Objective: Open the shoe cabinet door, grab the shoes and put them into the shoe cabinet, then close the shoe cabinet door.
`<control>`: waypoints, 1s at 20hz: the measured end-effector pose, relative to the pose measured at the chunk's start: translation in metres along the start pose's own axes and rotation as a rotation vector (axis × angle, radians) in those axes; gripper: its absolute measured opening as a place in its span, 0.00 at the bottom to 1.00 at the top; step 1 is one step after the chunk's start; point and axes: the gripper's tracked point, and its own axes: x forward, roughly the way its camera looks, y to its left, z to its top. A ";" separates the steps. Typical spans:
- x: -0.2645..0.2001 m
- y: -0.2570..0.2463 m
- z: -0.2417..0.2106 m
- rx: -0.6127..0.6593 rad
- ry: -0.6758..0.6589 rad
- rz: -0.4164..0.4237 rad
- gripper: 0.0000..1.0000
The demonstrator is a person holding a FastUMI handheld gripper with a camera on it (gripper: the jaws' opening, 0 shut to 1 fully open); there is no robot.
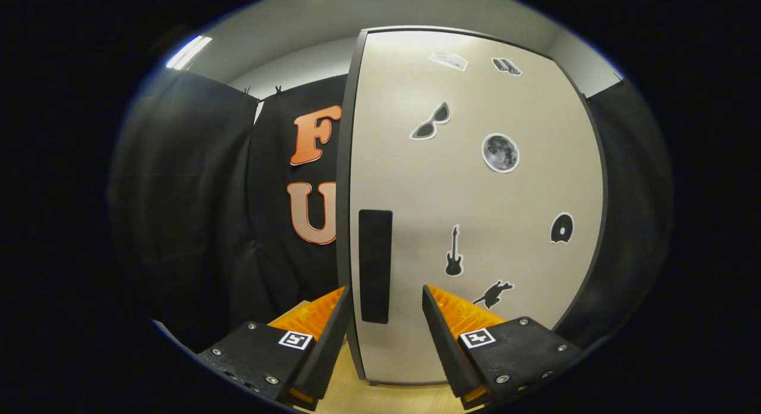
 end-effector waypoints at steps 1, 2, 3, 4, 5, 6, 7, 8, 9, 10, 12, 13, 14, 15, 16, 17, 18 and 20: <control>-0.012 -0.003 0.001 -0.003 -0.002 -0.012 0.76; -0.024 -0.007 0.001 -0.007 0.001 -0.028 0.76; -0.038 -0.011 0.001 -0.013 0.002 -0.042 0.76; -0.051 -0.014 0.001 -0.023 0.001 -0.055 0.76; -0.064 -0.017 0.000 -0.031 0.006 -0.070 0.77; -0.077 -0.020 0.000 -0.036 0.008 -0.083 0.77; -0.091 -0.024 0.000 -0.039 0.007 -0.100 0.77; -0.103 -0.029 0.000 -0.039 0.006 -0.120 0.77; -0.117 -0.033 -0.001 -0.035 0.009 -0.142 0.78; -0.129 -0.039 -0.003 -0.022 0.013 -0.168 0.78; -0.154 -0.048 -0.002 0.007 0.001 -0.203 0.80; -0.164 -0.053 -0.001 0.015 -0.007 -0.224 0.81; -0.177 -0.058 0.000 0.029 -0.012 -0.244 0.81; -0.190 -0.061 -0.002 0.050 -0.012 -0.252 0.83; -0.201 -0.062 -0.001 0.067 -0.020 -0.256 0.83; -0.206 -0.060 -0.003 0.066 -0.024 -0.264 0.85; -0.214 -0.060 -0.003 0.056 -0.032 -0.277 0.85; -0.225 -0.059 0.000 0.030 -0.042 -0.294 0.86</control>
